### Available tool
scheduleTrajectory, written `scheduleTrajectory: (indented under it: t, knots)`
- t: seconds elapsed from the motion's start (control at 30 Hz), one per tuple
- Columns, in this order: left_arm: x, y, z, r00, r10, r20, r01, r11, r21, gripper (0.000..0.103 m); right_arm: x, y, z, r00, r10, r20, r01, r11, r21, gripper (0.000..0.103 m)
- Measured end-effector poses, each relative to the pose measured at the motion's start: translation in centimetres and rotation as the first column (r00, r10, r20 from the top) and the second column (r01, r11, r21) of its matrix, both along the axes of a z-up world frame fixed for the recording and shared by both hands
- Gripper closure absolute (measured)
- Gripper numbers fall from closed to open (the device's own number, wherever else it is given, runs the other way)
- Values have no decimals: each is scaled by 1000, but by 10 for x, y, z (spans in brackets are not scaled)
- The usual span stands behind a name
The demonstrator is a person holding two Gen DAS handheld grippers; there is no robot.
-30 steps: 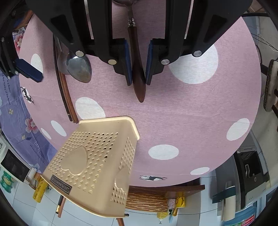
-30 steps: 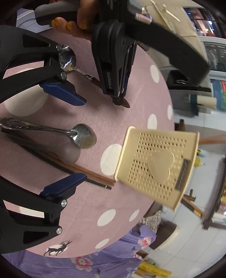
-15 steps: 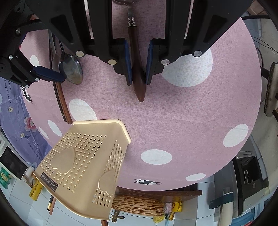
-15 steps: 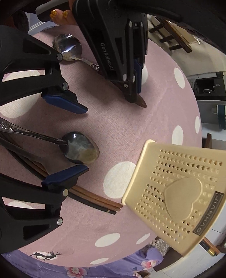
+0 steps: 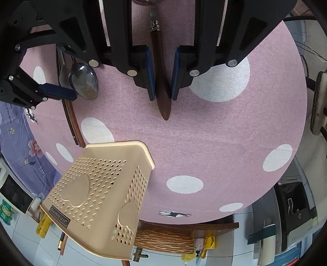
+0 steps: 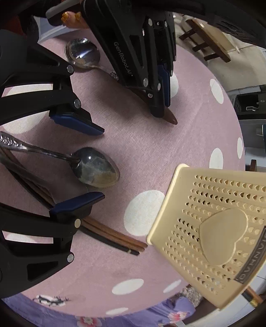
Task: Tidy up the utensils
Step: 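Grasp a wooden-handled spoon with the left tool while the right tool grasps a metal spoon, then lift both spoons and carry them above the cream holder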
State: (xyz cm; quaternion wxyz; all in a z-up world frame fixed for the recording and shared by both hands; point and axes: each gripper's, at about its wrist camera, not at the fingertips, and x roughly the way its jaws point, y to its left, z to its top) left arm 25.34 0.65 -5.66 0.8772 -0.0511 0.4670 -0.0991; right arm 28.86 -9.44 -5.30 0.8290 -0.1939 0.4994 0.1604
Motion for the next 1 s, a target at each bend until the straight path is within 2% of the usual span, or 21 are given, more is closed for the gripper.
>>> scheduleTrajectory:
  t: [0.2,0.27,0.33,0.67,0.8,1.0]
  knots:
    - [1,0,0,1000,0,0,0,1000,0,86,3,11,1,999,33,-6,-33,998,-48,45]
    - [1,0,0,1000,-1,-1,1,1000,1,86,6,8,1,998,43,-43,-43,999,-2,54]
    - [1,-1,0,1000,0,0,0,1000,4,86,10,7,2,997,43,-67,-41,999,33,59]
    - [0,-3,1,1000,1,1,-1,1000,14,86,7,6,1,997,53,-55,-50,997,53,63]
    - [0,-3,1,1000,2,2,-2,1000,17,86,0,-10,4,999,38,-29,-35,995,89,64]
    - [0,-2,1,1000,7,1,-7,1000,8,86,-7,-27,24,999,-18,51,6,973,230,64]
